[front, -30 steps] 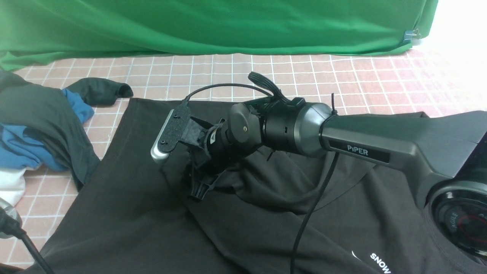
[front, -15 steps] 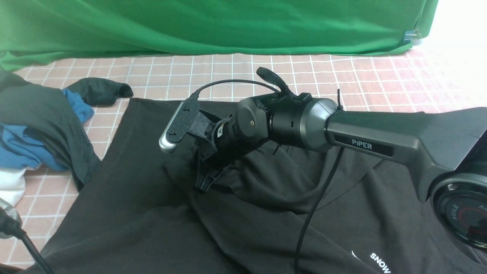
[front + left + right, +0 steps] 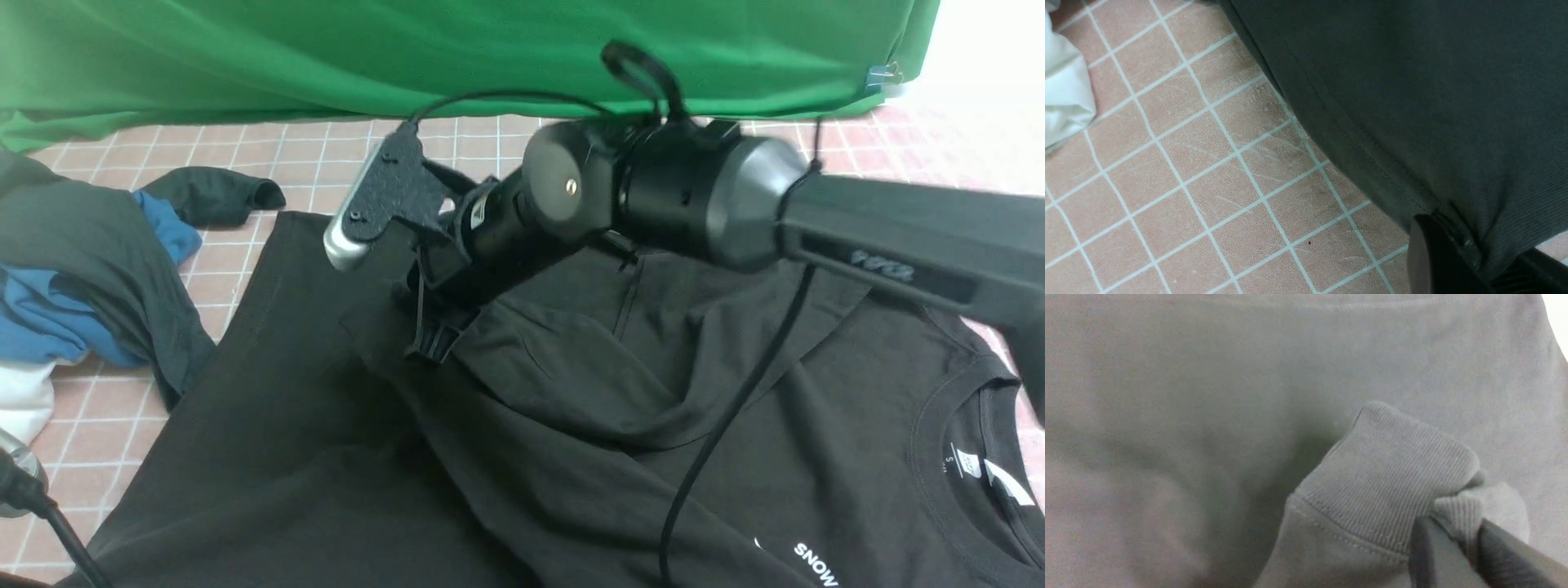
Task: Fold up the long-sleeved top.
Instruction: Use the right arm to drag and drop the cuff onto the cuffclosest to the right arm
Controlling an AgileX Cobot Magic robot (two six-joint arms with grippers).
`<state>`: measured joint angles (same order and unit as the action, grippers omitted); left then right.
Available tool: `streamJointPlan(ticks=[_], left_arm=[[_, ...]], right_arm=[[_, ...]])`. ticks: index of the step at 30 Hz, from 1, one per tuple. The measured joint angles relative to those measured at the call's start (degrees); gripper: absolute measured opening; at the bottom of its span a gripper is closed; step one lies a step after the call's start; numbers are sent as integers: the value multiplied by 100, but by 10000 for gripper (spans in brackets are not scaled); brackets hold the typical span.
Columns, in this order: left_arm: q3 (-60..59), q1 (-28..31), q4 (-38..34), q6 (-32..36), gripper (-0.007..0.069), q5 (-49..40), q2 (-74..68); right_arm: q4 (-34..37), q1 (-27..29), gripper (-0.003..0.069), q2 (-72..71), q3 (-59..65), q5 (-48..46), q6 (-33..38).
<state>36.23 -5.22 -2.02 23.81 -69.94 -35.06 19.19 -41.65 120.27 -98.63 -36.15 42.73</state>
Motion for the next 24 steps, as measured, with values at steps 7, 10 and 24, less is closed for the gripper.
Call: streamJointPlan(ticks=[7, 10, 24], left_arm=[[0, 0, 0, 0, 50, 5, 0], [0, 0, -19, 0, 50, 5, 0], [0, 0, -63, 0, 50, 22, 0]], right_arm=[[7, -81, 92, -92, 0, -63, 222], [7, -81, 92, 57, 0, 82, 226], [19, -81, 139, 607, 0, 659, 226]])
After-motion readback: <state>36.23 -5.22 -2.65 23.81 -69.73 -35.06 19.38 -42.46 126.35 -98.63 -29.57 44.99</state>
